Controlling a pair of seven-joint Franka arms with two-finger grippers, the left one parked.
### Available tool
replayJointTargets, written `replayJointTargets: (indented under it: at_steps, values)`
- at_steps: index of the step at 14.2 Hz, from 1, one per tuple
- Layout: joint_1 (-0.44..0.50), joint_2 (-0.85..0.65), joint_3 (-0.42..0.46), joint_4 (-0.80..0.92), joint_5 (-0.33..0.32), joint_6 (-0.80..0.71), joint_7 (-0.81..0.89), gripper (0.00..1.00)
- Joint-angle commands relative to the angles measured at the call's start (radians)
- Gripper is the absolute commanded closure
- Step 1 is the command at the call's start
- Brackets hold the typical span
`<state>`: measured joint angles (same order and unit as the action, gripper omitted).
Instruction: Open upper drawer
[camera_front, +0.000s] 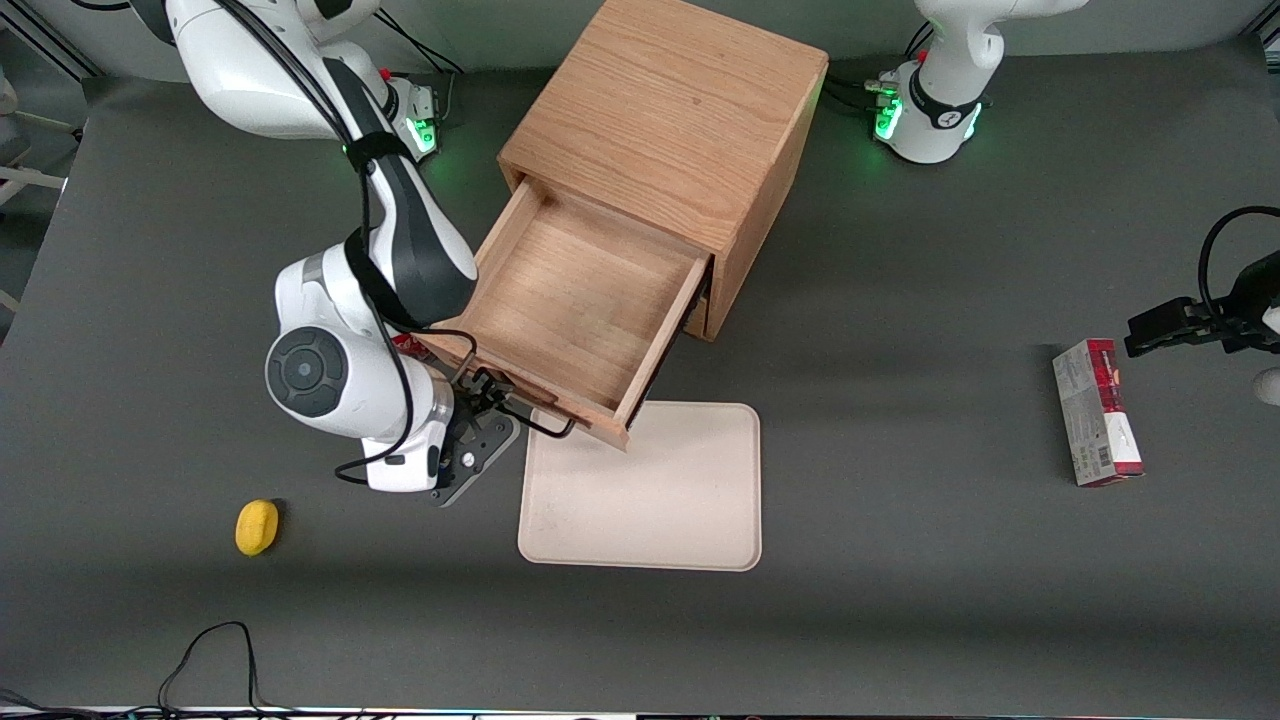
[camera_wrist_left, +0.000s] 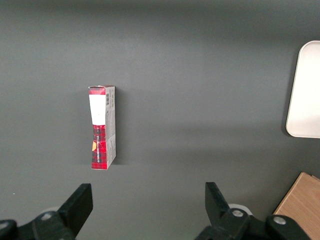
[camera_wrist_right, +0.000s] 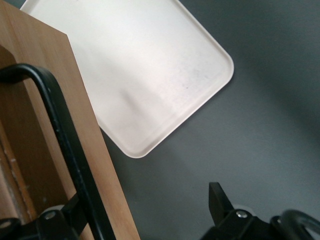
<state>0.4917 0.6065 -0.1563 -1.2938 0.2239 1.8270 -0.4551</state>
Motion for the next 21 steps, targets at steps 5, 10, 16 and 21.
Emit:
replayJointTargets:
  at_steps: [5, 10, 16, 21]
  values:
    - [-0.005, 0.003, 0.004, 0.100, -0.012, -0.070, 0.001, 0.00]
    - [-0.004, -0.028, -0.037, 0.215, -0.015, -0.208, 0.004, 0.00]
    - [-0.008, -0.175, -0.130, 0.209, -0.046, -0.311, 0.109, 0.00]
    - [-0.002, -0.240, -0.293, 0.170, -0.046, -0.409, 0.242, 0.00]
